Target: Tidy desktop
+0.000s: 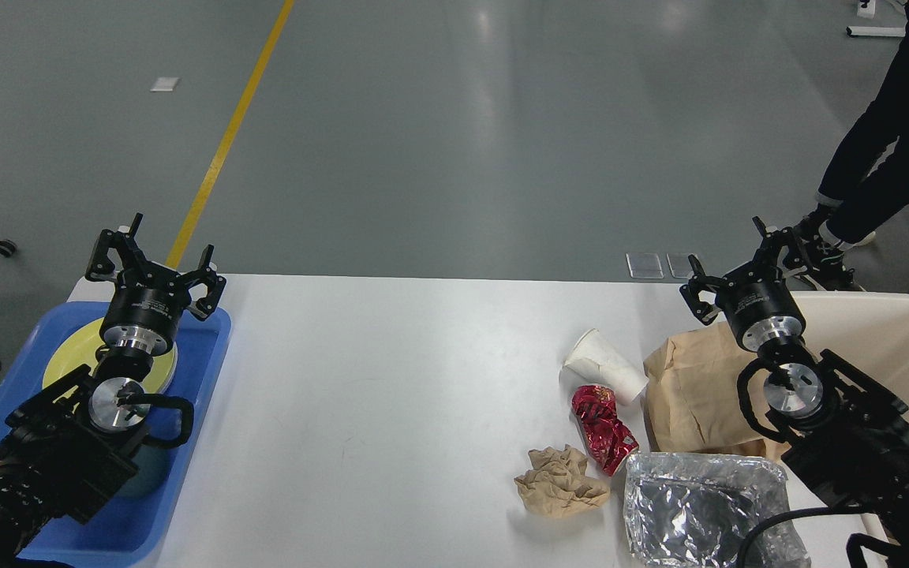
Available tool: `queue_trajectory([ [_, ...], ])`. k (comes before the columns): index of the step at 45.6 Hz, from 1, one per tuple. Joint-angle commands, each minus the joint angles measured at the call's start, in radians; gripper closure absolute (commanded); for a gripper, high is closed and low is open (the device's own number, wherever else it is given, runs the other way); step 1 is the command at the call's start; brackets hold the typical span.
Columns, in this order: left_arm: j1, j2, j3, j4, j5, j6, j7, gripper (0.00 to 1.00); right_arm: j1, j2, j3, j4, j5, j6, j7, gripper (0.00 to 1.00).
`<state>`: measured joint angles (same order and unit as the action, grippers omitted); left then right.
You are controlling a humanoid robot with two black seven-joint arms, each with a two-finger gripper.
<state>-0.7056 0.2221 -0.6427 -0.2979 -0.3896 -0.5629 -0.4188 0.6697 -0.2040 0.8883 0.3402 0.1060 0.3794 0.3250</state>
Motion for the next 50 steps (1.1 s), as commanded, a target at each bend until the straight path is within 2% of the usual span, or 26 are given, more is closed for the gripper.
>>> queue_trajectory([
  [1,0.0,0.0,0.0,0.0,0.0,0.0,0.0,0.03,0.011,0.0,-0.002,-0.018,0.001,-0.001,0.0,0.0],
  [24,0.0,0.0,0.0,0.0,0.0,0.0,0.0,0.03,0.053,-0.011,-0.025,-0.017,-0.002,-0.008,0.0,0.0],
  [27,0.0,0.0,0.0,0.0,0.0,0.0,0.0,0.03,0.088,-0.043,-0.037,-0.006,-0.002,-0.011,0.0,0.0],
  [32,0.0,0.0,0.0,0.0,0.0,0.0,0.0,0.03,0.116,-0.173,-0.078,-0.01,-0.002,-0.01,0.0,0.0],
  [50,0.0,0.0,0.0,0.0,0.0,0.0,0.0,0.03,0.318,-0.291,-0.432,-0.061,-0.017,-0.01,0.0,0.0],
])
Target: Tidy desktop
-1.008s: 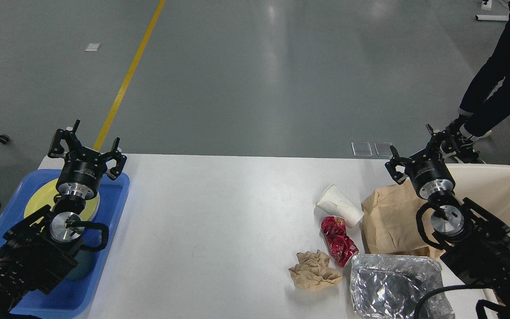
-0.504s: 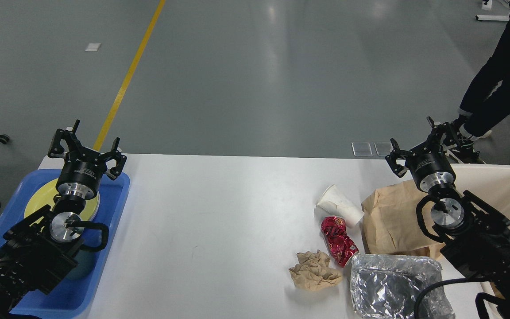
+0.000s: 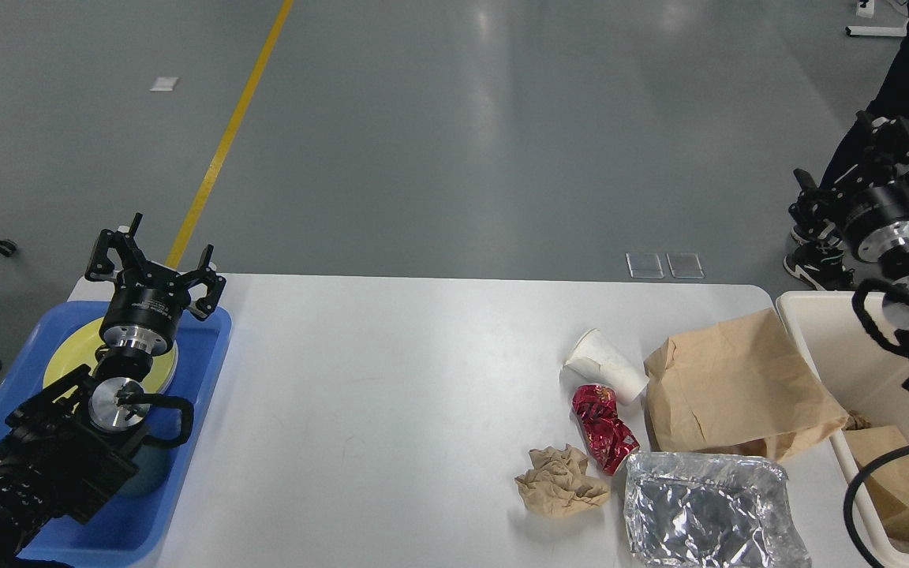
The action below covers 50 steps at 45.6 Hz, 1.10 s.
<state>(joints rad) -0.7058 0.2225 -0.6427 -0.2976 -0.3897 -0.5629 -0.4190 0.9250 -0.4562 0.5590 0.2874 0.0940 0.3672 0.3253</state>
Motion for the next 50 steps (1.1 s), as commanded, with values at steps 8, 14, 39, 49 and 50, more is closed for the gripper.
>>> queue_trajectory([
  [8,0.0,0.0,0.0,0.0,0.0,0.0,0.0,0.03,0.179,-0.107,-0.286,-0.01,-0.008,0.004,0.0,0.0],
  [14,0.0,0.0,0.0,0.0,0.0,0.0,0.0,0.03,0.264,-0.148,-0.51,-0.008,-0.008,0.006,0.0,0.0],
  [39,0.0,0.0,0.0,0.0,0.0,0.0,0.0,0.03,0.788,-0.369,-1.31,0.228,-0.04,0.026,0.0,0.0],
  [49,0.0,-0.002,0.0,0.0,0.0,0.0,0.0,0.03,0.856,-0.357,-1.708,0.375,-0.099,0.055,0.001,0.0],
  [50,0.0,0.0,0.0,0.0,0.0,0.0,0.0,0.03,0.86,-0.355,-1.726,0.389,-0.099,0.062,0.001,0.0],
])
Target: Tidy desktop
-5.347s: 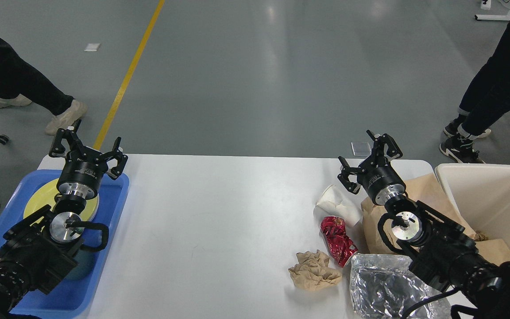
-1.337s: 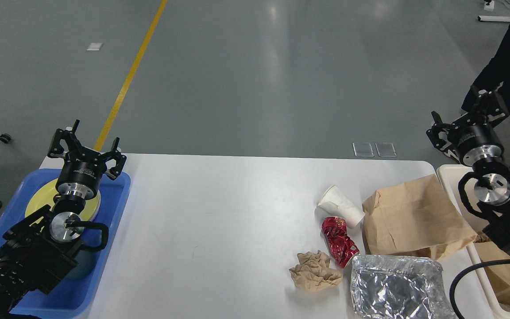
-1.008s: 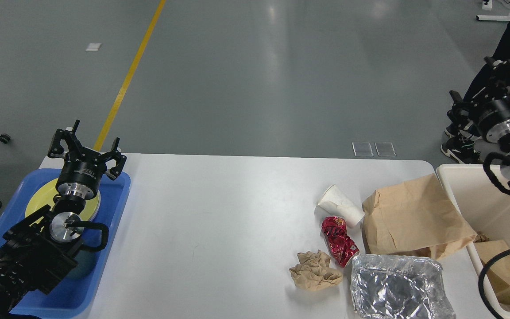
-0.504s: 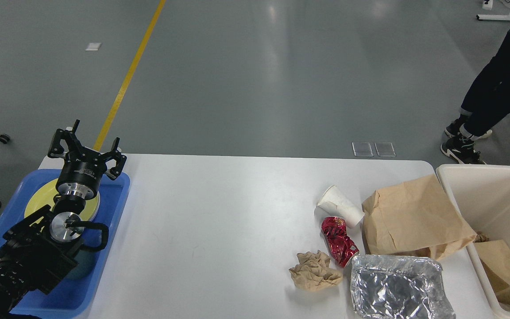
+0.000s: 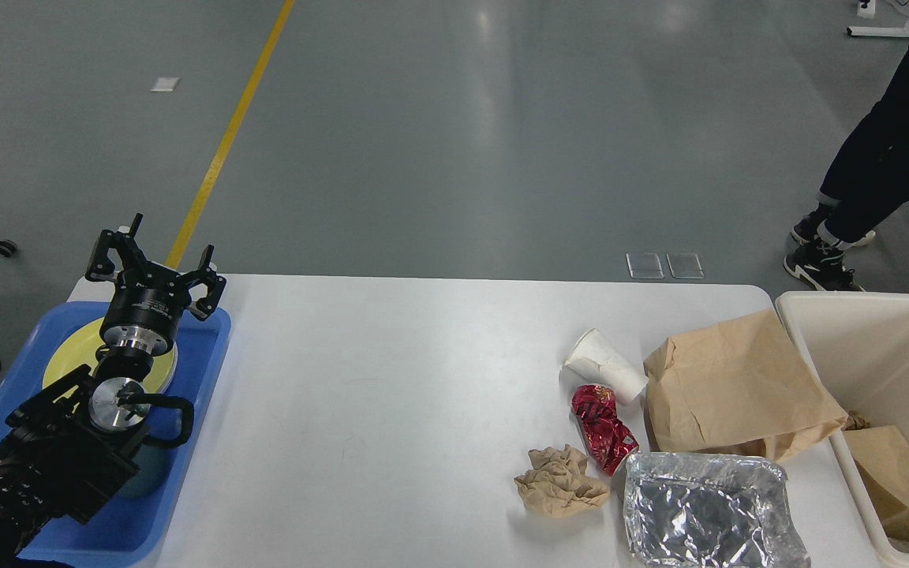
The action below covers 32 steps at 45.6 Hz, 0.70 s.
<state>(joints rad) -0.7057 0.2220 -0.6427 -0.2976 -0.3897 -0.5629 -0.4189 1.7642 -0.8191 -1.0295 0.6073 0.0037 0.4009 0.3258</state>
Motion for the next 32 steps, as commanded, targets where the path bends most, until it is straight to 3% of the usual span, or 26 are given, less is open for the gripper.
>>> queue_trajectory([
  [1,0.0,0.0,0.0,0.0,0.0,0.0,0.0,0.03,0.024,0.009,-0.153,0.08,-0.008,0.041,0.001,0.0],
  [11,0.0,-0.001,0.0,0.0,0.0,0.0,0.0,0.03,0.041,0.089,-0.303,0.135,-0.024,0.219,0.001,0.0],
  [20,0.0,0.0,0.0,0.0,0.0,0.0,0.0,0.03,0.063,0.227,-0.391,0.201,-0.073,0.297,0.001,0.0],
  [32,0.0,0.0,0.0,0.0,0.0,0.0,0.0,0.03,0.017,0.347,-0.379,0.284,-0.07,0.288,-0.001,0.0],
])
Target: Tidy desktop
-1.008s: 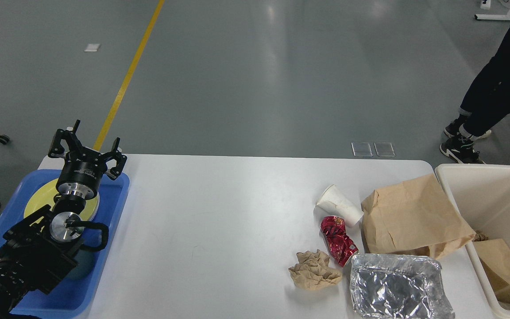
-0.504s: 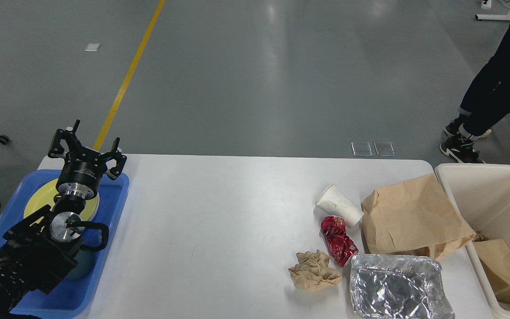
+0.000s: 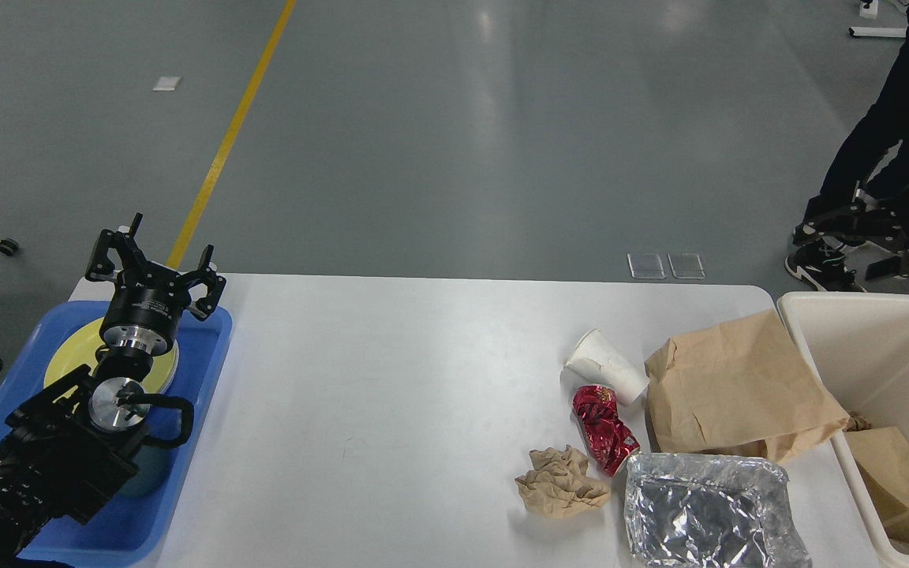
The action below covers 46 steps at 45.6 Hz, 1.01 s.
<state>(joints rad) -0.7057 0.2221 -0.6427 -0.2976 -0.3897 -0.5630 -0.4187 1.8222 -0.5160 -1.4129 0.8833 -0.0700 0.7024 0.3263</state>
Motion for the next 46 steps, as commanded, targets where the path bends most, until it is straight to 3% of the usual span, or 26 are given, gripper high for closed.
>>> queue_trajectory([
  [1,0.0,0.0,0.0,0.0,0.0,0.0,-0.002,0.03,-0.061,0.045,0.006,0.006,0.007,-0.02,-0.001,0.0],
  [15,0.0,0.0,0.0,0.0,0.0,0.0,0.0,0.03,-0.277,0.041,0.052,-0.021,0.019,-0.126,-0.001,0.0],
  [36,0.0,0.0,0.0,0.0,0.0,0.0,0.0,0.03,-0.426,-0.013,0.084,-0.083,0.025,-0.256,-0.001,0.0],
  [46,0.0,0.0,0.0,0.0,0.0,0.0,0.0,0.03,-0.552,-0.002,0.181,-0.136,0.05,-0.395,-0.001,0.0],
])
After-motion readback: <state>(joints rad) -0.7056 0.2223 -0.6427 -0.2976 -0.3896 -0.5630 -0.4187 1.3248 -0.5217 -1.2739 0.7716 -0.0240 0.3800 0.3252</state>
